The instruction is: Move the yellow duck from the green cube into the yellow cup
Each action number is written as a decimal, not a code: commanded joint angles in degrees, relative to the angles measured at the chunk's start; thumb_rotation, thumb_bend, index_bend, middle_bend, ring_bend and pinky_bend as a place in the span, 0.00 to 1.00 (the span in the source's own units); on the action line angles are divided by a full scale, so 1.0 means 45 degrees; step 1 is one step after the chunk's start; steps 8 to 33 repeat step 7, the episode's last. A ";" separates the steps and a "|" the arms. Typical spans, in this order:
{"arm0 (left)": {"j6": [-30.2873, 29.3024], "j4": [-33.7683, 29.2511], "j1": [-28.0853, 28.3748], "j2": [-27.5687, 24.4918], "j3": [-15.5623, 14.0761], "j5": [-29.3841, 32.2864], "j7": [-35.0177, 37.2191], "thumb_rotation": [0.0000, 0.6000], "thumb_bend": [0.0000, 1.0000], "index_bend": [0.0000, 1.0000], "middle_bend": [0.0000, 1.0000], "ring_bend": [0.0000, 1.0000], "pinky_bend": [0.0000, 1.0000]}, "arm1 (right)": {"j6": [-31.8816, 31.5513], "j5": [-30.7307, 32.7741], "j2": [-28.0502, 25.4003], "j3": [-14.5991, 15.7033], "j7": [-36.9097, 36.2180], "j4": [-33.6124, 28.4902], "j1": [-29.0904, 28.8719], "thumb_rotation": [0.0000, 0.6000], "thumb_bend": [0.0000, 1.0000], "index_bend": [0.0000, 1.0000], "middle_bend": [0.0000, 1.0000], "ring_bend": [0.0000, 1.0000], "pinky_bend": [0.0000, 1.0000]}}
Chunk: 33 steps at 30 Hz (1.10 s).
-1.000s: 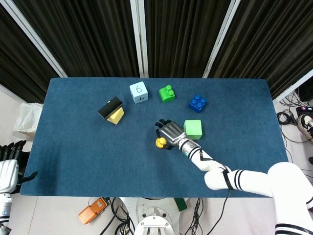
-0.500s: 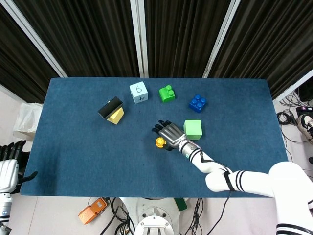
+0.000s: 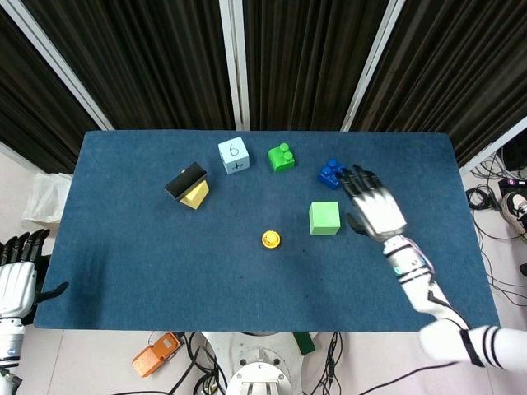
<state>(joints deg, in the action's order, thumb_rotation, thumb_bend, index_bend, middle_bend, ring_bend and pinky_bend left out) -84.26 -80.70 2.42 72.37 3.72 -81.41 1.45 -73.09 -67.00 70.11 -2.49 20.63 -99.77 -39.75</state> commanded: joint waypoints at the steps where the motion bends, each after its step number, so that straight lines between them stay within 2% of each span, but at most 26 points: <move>1: 0.0038 -0.0099 0.0110 -0.0001 0.0056 -0.0062 -0.0111 1.00 0.05 0.08 0.08 0.06 0.00 | -0.2364 -0.1575 -0.1366 0.1222 -0.1488 -0.0706 0.2545 1.00 0.50 0.01 0.07 0.01 0.15; 7: 0.0071 -0.0402 0.0269 -0.0132 0.0118 -0.0139 -0.0382 1.00 0.05 0.08 0.08 0.06 0.00 | -0.3741 -0.2525 -0.1648 0.1931 -0.3075 -0.0413 0.4492 1.00 0.50 0.00 0.05 0.00 0.12; 33: 0.0071 -0.0402 0.0269 -0.0132 0.0118 -0.0139 -0.0382 1.00 0.05 0.08 0.08 0.06 0.00 | -0.3741 -0.2525 -0.1648 0.1931 -0.3075 -0.0413 0.4492 1.00 0.50 0.00 0.05 0.00 0.12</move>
